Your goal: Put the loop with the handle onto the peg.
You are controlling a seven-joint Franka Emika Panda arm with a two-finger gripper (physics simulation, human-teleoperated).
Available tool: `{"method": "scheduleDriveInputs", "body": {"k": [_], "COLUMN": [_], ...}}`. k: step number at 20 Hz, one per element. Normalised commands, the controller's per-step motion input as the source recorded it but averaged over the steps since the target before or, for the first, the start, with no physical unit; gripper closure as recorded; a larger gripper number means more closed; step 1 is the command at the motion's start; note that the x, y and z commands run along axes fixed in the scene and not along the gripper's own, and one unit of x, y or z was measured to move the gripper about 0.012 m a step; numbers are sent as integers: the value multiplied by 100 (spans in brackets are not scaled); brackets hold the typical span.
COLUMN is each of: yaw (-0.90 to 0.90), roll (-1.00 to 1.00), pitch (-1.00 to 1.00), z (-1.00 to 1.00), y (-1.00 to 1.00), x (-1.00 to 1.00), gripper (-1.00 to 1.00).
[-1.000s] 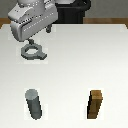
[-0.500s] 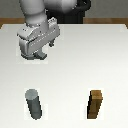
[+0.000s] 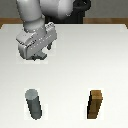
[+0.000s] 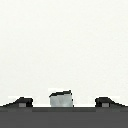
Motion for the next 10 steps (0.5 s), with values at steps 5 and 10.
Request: {"method": "scheduleDriveInputs", "body": {"k": [5,10], "yaw": [0,0], "roll": [0,0], "pitch": [0,0], "z": [-20,-60], "y": [0,0], "x": [-20,0], "gripper": [-100,100]}}
